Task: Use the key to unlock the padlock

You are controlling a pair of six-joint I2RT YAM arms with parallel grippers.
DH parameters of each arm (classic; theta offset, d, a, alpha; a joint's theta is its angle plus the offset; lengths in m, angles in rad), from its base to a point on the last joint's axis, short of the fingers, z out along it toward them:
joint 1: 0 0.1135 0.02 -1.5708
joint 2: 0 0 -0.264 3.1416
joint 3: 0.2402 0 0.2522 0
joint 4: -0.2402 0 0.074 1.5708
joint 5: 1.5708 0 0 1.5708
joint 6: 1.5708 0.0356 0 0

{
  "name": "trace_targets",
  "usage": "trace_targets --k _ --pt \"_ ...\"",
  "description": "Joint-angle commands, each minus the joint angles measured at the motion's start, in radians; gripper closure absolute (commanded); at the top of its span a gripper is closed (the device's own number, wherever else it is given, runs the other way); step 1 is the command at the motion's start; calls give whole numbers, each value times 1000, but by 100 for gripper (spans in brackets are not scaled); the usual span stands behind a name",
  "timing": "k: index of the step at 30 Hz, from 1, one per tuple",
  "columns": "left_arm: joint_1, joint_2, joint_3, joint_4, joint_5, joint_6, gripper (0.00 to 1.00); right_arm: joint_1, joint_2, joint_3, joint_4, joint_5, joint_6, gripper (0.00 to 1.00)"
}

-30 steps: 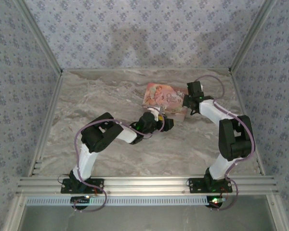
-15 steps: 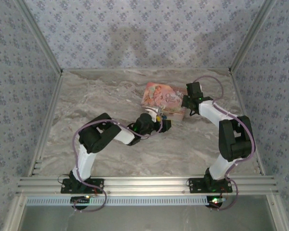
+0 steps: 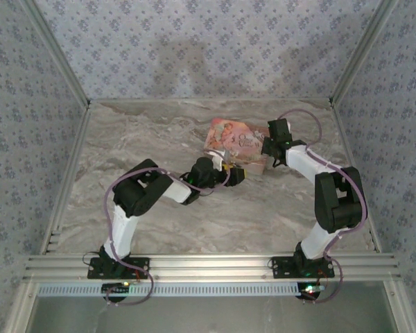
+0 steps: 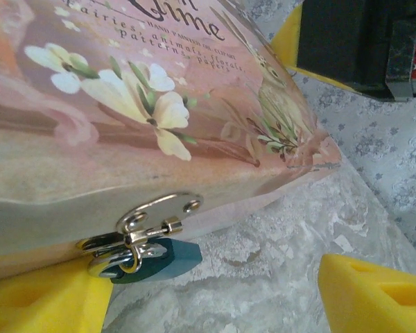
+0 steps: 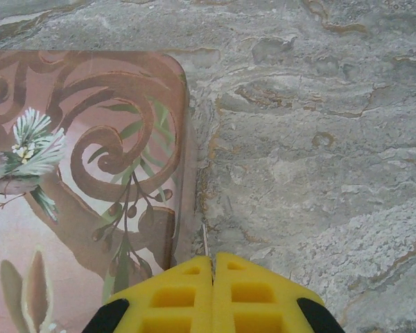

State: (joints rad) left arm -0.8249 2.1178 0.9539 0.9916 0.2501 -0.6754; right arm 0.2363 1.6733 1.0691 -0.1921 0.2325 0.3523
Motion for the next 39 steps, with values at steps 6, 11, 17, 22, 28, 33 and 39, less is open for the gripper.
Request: trace_targets --k 6,11,17,22,28,33,39 --pt "-32 64 39 133 60 -74 36 23 -16 -14 -61 -47 8 100" --pt "-39 71 -3 233 19 -87 32 25 -20 -17 -60 -44 7 100" --pt "-20 54 -46 274 -2 -100 35 26 -29 -29 -55 -42 7 100" --pt "-7 54 -94 358 2 -124 39 28 -25 -29 -52 -42 11 100" --pt "-7 58 -127 415 13 -147 44 38 -17 -24 -53 -36 11 100" --pt "-7 51 -130 415 11 -137 39 43 -14 -25 -52 -33 14 100" --pt "-6 57 -150 394 -57 -148 33 51 -15 -21 -54 -29 13 100"
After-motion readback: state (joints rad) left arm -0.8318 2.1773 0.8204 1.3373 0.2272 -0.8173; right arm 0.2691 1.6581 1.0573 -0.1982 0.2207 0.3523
